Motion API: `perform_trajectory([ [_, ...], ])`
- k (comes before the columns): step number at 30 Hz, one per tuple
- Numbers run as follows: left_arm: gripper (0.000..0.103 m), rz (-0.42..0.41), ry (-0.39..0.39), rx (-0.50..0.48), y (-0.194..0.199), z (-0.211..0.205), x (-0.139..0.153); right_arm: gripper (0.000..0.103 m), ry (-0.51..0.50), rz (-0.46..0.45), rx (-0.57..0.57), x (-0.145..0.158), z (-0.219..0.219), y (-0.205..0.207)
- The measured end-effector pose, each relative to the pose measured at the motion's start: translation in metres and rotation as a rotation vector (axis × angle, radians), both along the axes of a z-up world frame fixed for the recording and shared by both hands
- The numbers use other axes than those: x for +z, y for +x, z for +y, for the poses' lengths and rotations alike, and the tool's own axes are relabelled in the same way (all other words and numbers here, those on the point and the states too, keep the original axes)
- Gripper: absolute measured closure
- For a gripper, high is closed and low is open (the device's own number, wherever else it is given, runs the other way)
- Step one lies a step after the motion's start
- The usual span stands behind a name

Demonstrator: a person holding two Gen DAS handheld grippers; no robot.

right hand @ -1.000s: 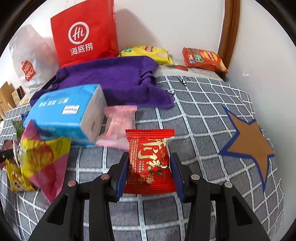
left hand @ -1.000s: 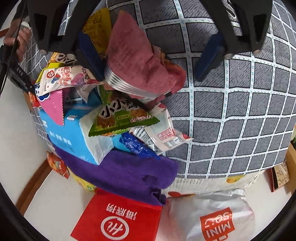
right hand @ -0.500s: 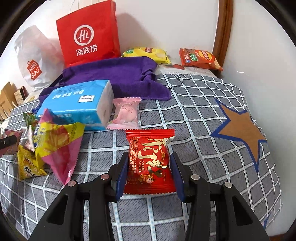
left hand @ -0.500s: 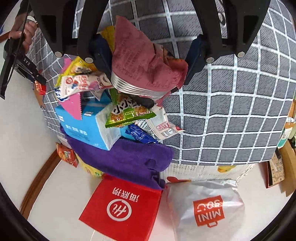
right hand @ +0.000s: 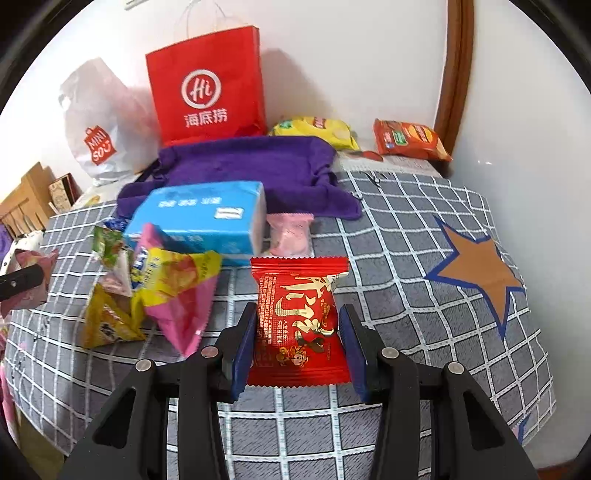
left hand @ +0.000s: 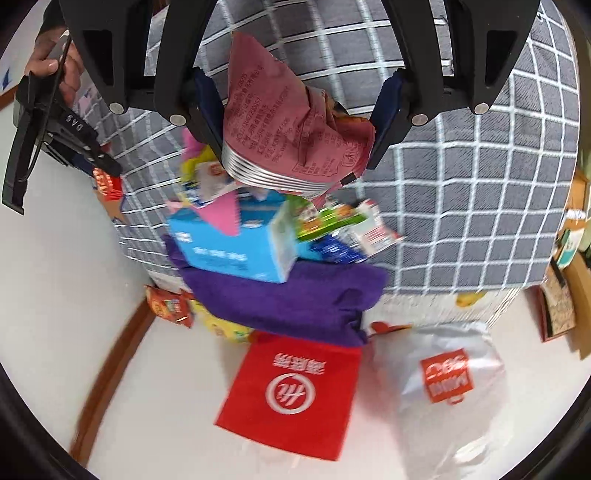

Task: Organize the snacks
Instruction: 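Carry both packets onto the purple towel and open both grippers to release them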

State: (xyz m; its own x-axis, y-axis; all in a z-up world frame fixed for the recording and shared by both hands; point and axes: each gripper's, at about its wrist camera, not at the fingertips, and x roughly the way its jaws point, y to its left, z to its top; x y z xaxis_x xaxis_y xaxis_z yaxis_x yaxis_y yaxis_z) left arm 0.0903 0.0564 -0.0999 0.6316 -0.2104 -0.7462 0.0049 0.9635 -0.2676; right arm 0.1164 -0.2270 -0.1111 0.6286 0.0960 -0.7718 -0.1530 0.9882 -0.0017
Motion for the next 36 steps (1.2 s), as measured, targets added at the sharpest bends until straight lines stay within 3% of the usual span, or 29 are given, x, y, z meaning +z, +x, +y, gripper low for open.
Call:
perform_trajectory([
  [6, 0.037, -0.016, -0.031, -0.053, 0.018, -0.023, 0.022, 0.059, 0.013, -0.025, 0.017, 0.021, 0.008, 0.002],
  [18, 0.037, -0.035, 0.008, -0.076, 0.076, -0.04, 0.057, 0.059, 0.026, -0.071, 0.028, 0.057, 0.019, 0.045],
  [27, 0.037, -0.019, -0.012, -0.092, 0.124, -0.037, 0.063, 0.059, 0.032, -0.064, 0.029, 0.06, 0.032, 0.103],
  [36, 0.037, 0.017, 0.025, -0.094, 0.182, -0.036, 0.059, 0.059, 0.037, -0.068, 0.047, 0.061, 0.048, 0.161],
])
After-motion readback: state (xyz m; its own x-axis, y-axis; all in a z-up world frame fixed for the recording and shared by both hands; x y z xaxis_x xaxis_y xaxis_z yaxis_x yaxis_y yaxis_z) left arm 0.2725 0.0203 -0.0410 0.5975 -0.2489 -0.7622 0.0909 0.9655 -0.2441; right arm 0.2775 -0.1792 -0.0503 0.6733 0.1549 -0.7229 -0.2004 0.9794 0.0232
